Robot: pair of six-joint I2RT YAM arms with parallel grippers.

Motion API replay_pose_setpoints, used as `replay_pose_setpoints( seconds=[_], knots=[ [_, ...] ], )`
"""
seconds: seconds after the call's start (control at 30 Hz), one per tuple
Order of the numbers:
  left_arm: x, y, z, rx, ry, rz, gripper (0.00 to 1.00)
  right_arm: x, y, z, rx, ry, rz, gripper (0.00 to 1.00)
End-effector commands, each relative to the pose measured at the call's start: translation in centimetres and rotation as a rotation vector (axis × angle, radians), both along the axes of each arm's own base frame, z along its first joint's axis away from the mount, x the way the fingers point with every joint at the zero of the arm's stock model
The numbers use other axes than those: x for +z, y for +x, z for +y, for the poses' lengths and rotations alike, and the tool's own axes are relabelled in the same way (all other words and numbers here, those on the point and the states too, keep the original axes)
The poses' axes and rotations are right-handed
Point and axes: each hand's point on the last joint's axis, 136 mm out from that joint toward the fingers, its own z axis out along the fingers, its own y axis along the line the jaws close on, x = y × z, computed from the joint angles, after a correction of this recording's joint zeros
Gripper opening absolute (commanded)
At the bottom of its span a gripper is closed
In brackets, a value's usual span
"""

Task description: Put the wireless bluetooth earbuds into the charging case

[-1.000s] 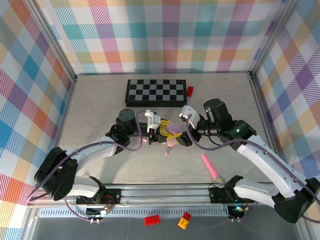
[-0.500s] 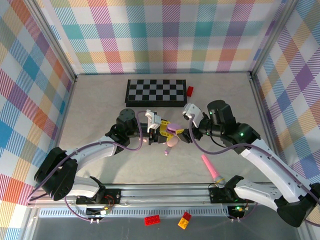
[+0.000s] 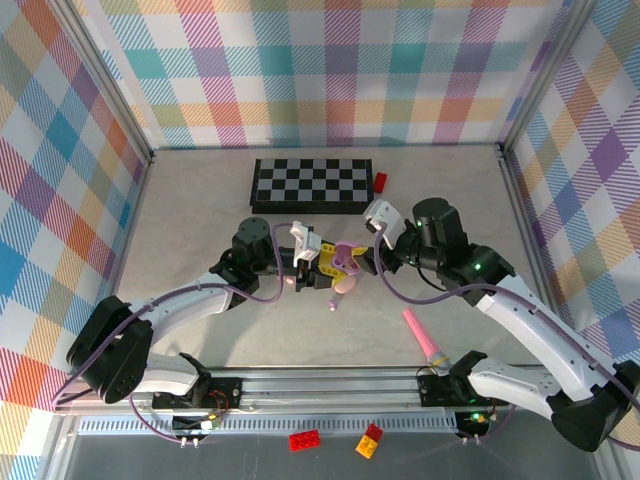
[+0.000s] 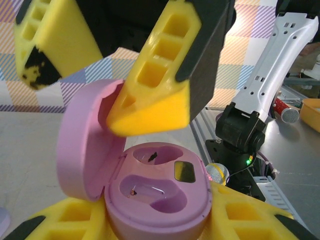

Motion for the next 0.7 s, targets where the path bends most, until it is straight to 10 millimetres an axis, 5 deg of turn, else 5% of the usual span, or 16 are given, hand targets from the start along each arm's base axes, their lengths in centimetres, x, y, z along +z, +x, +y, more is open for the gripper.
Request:
replay_pose_setpoints(
  seconds=[0.0, 0.5, 0.67],
  knots=[
    [2.4, -1.1, 0.0, -0.046, -0.045, -0.063, 0.36, 0.5, 0.1, 0.6, 0.017, 0.024, 0.007, 0.66],
    [1.1, 2.1, 1.4, 0.098, -0.067, -0.016, 0.36, 4.2, -2.7, -1.0, 0.044, 0.249, -0.021, 0.82],
    [0.8, 3.8, 3.1, 0.181, -0.082, -0.01, 0.36, 2.3, -1.6, -2.7, -0.102, 0.41, 0.187, 0.8]
  ],
)
